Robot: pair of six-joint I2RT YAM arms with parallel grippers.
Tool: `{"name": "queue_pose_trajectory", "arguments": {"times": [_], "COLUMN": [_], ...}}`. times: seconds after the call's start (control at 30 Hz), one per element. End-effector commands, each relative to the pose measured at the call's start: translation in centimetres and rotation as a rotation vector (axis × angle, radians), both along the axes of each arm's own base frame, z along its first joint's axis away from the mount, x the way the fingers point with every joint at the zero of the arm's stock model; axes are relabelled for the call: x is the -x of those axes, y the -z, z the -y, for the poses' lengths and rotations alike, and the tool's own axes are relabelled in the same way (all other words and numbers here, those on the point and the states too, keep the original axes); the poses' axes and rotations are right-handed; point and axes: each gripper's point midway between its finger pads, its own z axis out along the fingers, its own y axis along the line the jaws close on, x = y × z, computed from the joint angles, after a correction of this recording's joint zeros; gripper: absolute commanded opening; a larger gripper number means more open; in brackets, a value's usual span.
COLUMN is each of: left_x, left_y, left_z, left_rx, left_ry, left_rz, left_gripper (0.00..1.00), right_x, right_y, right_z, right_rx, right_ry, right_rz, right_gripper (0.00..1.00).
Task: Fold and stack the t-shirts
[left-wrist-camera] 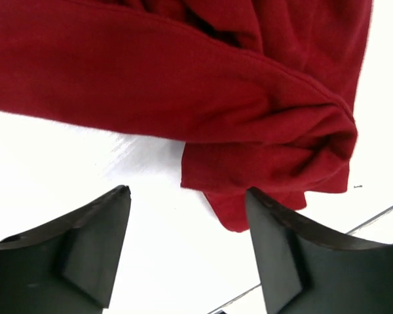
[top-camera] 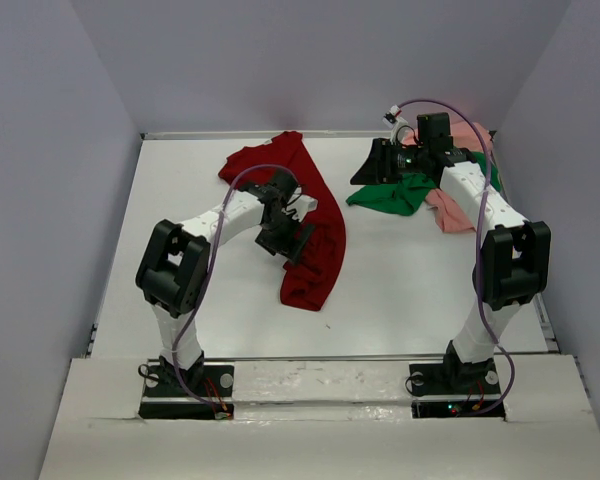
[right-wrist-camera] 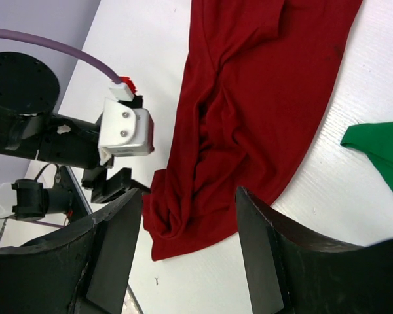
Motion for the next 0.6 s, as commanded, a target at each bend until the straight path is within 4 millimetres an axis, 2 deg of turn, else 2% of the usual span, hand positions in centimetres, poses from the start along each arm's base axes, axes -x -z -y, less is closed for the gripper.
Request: {"name": "queue_pose_trajectory", "arguments": {"times": [0.0, 0.03, 0.17, 0.57], "left_x": [0.2, 0.3, 0.6, 1.2], "left_y": [-2.7, -2.7, -2.4, -1.2], "left_z": [-0.2, -0.2, 0.1, 1.4], "left_rx": [0.038, 0.043, 0.060, 0.101], "left_ry": [0.000, 0.003, 0.013, 0.046], "left_rz": [0.065, 0.061, 0.034, -0.054], "left_gripper": [0.84, 0.89, 0.91, 0.81], "right_x": [-0.2, -0.2, -0.2, 0.0], "right_y": [-2.9, -2.9, -3.1, -3.6], "right_z": [-0.5, -0.5, -0.5, -0.4], "right_rx": [-0.019, -0.019, -0.019, -0.017], "right_ry": [-0.019, -0.020, -0.017, -0.015], "right_rz": [0.097, 0.099, 0.100, 0.116], "right_gripper": [0.64, 0.64, 0.64, 0.64]}}
